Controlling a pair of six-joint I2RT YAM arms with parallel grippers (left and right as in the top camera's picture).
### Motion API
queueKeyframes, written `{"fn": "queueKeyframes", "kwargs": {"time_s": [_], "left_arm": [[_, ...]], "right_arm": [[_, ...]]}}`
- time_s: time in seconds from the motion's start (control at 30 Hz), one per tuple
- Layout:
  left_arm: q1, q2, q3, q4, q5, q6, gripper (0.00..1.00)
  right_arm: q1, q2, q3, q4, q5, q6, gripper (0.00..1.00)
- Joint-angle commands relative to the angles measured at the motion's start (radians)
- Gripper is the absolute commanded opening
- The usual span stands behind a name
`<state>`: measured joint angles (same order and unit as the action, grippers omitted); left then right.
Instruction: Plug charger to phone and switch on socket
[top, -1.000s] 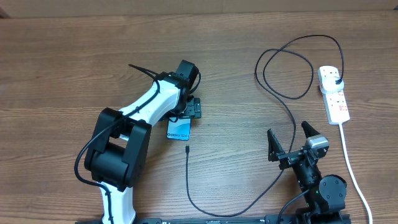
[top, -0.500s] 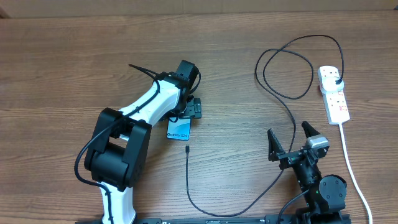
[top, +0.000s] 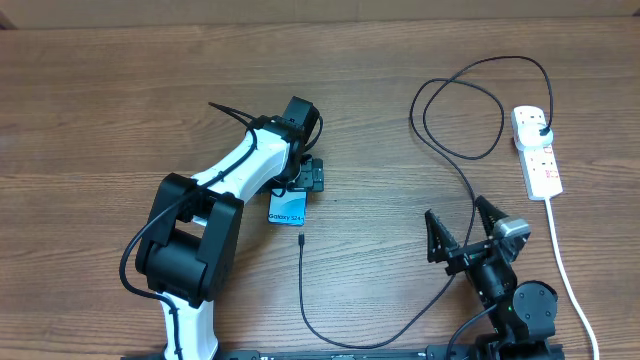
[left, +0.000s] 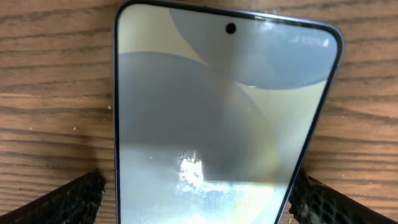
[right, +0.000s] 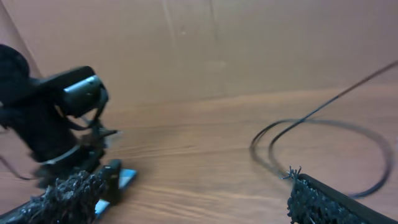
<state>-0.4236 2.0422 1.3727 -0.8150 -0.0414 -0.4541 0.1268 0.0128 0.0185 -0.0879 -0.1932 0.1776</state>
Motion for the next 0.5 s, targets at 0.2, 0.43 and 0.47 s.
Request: {"fn": "queueKeyframes", "kwargs": {"time_s": [0.2,0.43,0.47], "left_arm": [[0.003,0.013,-0.034,0.004,0.087,0.103,1.00],[0.003,0.013,-0.034,0.007,0.087,0.103,1.00],[0.003,0.013,-0.034,0.007,0.087,0.103,1.00]], "right_arm": [[0.005,0.045,0.225,-0.166,0.015,0.129,1.00],[0.005,0.270,0.513,-0.257,0.035,0.129,1.00],[0.005,0.306,0.550,-0.273,0.035,0.129,1.00]]}}
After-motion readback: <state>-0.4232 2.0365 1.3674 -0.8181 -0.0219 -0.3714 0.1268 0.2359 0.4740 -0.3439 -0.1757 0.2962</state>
